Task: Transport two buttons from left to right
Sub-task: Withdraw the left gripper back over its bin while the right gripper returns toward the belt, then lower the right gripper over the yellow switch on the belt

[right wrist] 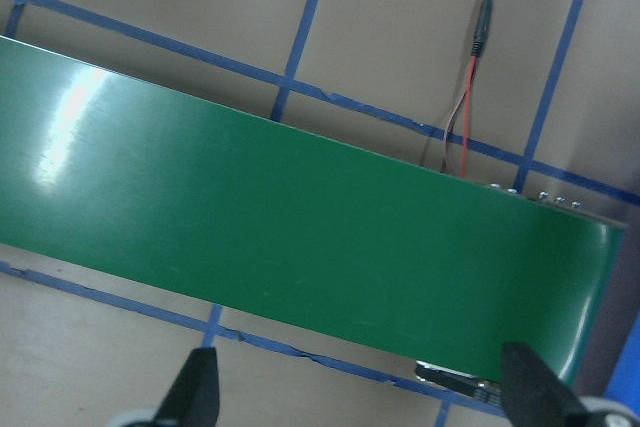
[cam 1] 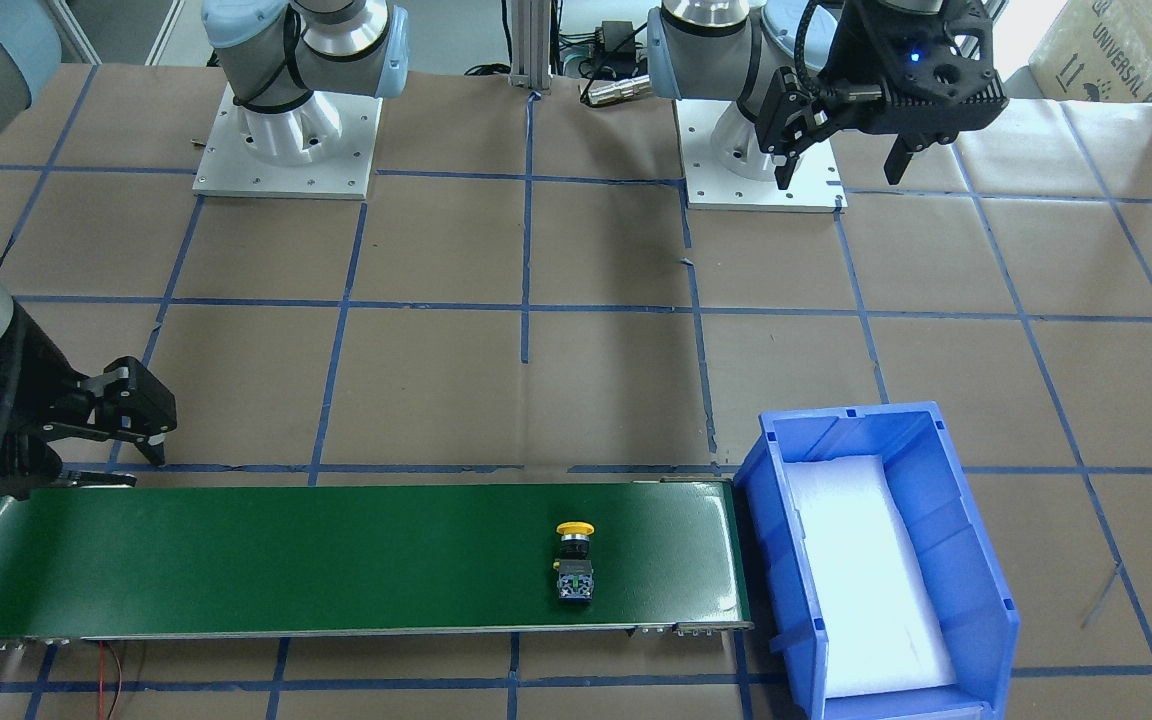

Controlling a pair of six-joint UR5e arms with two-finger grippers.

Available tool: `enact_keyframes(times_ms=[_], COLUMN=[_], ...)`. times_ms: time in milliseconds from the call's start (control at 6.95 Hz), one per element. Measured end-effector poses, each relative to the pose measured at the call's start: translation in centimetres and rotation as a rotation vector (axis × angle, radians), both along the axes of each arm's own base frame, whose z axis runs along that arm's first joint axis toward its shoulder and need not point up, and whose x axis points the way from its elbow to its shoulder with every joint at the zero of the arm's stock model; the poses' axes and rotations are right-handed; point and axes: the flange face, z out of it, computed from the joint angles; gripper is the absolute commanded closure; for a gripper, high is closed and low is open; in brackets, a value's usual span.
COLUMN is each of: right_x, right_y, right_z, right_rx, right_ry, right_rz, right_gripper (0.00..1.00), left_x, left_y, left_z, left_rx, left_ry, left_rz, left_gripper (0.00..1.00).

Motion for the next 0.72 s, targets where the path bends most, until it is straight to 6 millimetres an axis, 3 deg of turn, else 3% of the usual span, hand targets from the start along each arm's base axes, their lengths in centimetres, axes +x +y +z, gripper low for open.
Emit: enact_keyframes(times_ms=[432, 719], right_x=[2.5, 7.6], right_y=[1.3, 0.7], right_z=[-1.2, -3.5], right_rx=[-0.021, -0.042], right_ry=[-0.105, -0.140], right_rz=[-0.086, -0.159], right_gripper=[0.01, 0.01], left_x=[-0.1, -0.1], left_y=[-0.1, 0.0], left_z=[-0.5, -0.8], left_rx=[0.017, 0.024], left_ry=[-0.003, -0.002], left_rz=[0.013, 0.012], left_gripper=[0.00, 0.00])
